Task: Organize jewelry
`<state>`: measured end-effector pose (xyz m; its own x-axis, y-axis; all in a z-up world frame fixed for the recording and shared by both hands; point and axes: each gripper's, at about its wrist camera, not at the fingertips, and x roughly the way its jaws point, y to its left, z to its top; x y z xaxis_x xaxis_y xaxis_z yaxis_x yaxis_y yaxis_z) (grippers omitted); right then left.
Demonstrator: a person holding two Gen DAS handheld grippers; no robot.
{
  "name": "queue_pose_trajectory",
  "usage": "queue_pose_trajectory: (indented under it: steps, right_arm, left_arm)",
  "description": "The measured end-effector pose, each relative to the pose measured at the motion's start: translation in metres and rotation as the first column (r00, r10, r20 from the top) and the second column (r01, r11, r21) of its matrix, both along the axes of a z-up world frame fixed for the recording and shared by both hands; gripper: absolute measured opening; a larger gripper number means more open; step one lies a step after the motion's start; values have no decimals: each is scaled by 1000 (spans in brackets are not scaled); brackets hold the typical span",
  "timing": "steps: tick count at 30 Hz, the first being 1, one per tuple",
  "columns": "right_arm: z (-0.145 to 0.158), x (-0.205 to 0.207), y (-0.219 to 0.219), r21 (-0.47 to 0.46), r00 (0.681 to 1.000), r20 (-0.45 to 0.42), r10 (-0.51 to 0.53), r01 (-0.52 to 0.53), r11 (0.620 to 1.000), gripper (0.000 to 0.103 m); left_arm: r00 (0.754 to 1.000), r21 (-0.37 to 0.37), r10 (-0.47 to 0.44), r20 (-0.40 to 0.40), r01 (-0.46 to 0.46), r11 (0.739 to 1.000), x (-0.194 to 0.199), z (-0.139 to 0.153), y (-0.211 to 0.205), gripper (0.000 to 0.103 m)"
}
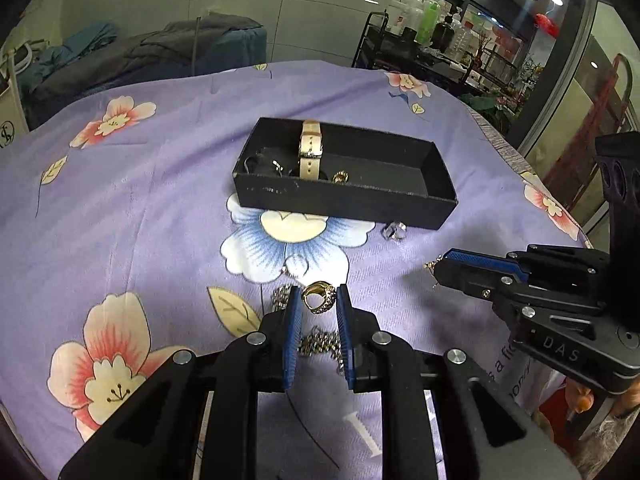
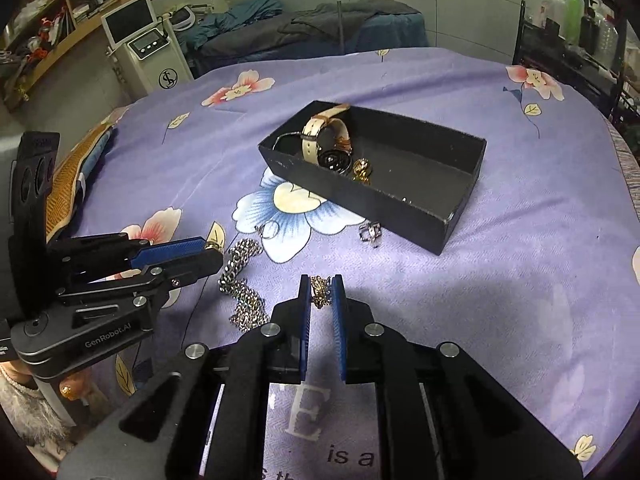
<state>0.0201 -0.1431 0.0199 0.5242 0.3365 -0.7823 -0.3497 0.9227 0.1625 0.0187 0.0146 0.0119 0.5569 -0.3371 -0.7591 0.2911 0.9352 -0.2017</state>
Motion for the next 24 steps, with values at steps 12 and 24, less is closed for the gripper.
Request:
queue_pose_trajectory:
  steps: [12, 24]
  right_arm:
    - [23, 58, -29, -6, 994, 54, -91, 92, 996, 11]
    - [10, 89, -50, 15, 986, 9, -169, 169, 985, 12]
  left_arm:
    - [992, 48, -97, 83, 93, 994, 67, 27, -47, 17]
    - [988, 121, -129, 80, 119, 986, 88, 17, -71, 27]
